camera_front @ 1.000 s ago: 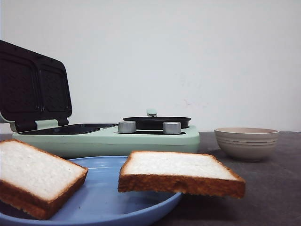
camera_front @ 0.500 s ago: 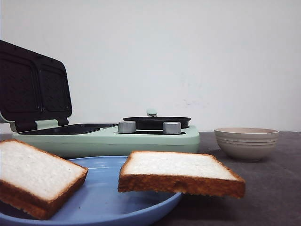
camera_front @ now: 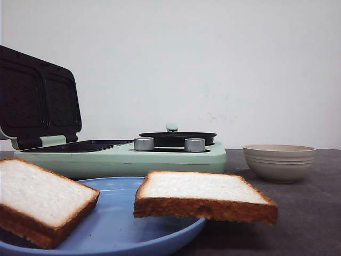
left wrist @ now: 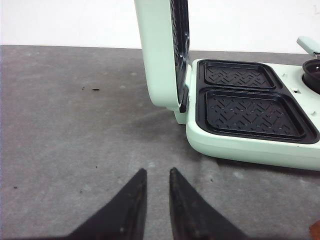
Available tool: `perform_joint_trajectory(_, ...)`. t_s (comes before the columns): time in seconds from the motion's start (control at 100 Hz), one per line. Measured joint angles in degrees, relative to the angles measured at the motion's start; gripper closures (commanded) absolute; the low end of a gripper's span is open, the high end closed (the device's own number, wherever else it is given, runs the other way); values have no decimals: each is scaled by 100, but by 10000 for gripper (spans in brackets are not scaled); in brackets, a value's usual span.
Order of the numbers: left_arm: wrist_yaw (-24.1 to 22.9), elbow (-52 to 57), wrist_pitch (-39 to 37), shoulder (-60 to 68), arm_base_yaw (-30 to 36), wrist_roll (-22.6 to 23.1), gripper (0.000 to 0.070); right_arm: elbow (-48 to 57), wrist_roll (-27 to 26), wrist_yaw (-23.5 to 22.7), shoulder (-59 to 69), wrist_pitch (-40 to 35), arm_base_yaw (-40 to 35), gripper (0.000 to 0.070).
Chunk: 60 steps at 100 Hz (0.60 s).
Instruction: Make breakfast with bread and shrimp
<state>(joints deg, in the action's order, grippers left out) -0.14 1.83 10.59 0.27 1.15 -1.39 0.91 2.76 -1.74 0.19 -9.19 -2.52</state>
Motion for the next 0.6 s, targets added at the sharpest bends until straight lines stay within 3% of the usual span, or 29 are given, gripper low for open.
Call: perform_joint_trajectory(0.6, 0, 0, 0, 0, 0, -2, 697, 0, -22, 0, 0, 310, 0, 695)
